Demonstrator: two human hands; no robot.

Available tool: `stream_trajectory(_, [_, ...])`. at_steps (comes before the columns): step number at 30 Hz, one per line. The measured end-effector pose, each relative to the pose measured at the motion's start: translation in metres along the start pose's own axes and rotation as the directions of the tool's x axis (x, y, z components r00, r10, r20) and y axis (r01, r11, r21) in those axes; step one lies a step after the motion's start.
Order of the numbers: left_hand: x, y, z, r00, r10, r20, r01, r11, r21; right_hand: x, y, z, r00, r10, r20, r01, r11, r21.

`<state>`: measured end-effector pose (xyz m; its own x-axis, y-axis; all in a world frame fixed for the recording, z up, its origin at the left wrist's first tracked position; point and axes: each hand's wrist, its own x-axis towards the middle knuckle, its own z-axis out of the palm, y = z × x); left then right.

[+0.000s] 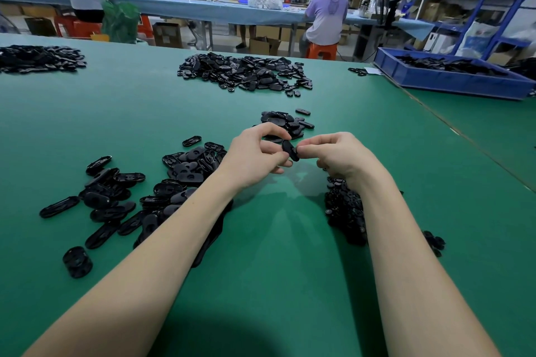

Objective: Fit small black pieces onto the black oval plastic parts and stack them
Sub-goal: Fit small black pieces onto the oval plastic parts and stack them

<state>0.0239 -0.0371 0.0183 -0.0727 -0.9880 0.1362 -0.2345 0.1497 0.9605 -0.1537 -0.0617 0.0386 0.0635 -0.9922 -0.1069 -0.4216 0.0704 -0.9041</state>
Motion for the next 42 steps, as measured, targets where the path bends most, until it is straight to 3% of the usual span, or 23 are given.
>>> stream_trajectory(17, [-0.002,0.003,0.003,0.996,0.082,-0.043,-0.076,0.991,0.112,0.001,0.001,-0.003,0.999,-0.034,0.011,0.034,0.999,-0.017])
stream_trajectory(23, [-0.003,0.003,0.0,0.994,0.113,0.003,-0.112,0.978,0.175,-0.002,0.002,-0.006,0.999,-0.016,0.031,0.019,0.996,-0.082])
stream_trajectory(26, [-0.003,0.004,-0.002,0.997,0.066,0.037,-0.071,0.99,0.12,-0.005,0.007,-0.009,0.998,0.001,0.057,0.002,0.999,-0.049])
stream_trajectory(33, [-0.003,0.006,-0.004,0.984,-0.134,0.118,0.156,0.969,-0.193,-0.004,0.019,-0.003,0.987,-0.01,0.161,-0.004,0.997,0.082])
stream_trajectory(42, [-0.005,0.006,-0.001,0.987,-0.156,0.029,0.159,0.976,-0.146,0.002,0.015,0.002,0.995,-0.056,0.077,0.053,0.998,0.035])
